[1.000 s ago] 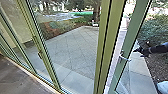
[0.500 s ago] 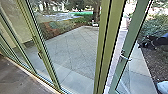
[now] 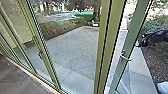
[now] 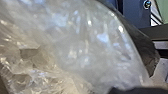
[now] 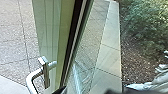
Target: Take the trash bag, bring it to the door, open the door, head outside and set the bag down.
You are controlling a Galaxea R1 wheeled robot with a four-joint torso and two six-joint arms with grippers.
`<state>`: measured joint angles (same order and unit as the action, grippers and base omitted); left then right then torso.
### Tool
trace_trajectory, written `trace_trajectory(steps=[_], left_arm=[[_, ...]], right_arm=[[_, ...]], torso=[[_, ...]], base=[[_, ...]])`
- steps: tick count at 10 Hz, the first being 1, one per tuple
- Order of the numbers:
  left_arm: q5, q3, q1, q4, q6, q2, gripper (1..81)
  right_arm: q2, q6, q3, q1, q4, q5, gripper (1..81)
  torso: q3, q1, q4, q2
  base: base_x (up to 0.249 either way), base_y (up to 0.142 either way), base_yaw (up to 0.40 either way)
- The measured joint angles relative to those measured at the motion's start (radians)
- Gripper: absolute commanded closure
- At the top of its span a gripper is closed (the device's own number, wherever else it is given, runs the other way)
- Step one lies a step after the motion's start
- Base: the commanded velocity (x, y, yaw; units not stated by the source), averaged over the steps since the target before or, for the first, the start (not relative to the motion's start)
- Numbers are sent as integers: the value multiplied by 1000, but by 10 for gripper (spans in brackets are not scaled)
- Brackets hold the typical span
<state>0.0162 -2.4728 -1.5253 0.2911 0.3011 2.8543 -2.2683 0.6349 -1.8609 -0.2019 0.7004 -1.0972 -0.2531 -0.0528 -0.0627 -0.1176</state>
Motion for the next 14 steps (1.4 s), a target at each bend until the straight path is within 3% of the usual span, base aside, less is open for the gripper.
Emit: trace_trajectory(steps=[3,8,11,14], left_arm=[[-1,0,-5,2,-4,4,811],[-10,0,-11,32,-4,2,811],[-12,0,-16,42,-4,2,811],[-13,0,-16,53,-4,2,811]], right_arm=[[29,-86,0,-1,67,15,10],[74,-150,-64,-1,119,49,10],[116,-175,-86,59,246,145,10],[140,-195,-158,132,324,248,10]], torso=[[45,0,0,0],[106,1,0,0],[106,1,0,0],[106,1,0,0]], base=[[0,0,0],[0,0,0],[0,0,0],[0,0,0]])
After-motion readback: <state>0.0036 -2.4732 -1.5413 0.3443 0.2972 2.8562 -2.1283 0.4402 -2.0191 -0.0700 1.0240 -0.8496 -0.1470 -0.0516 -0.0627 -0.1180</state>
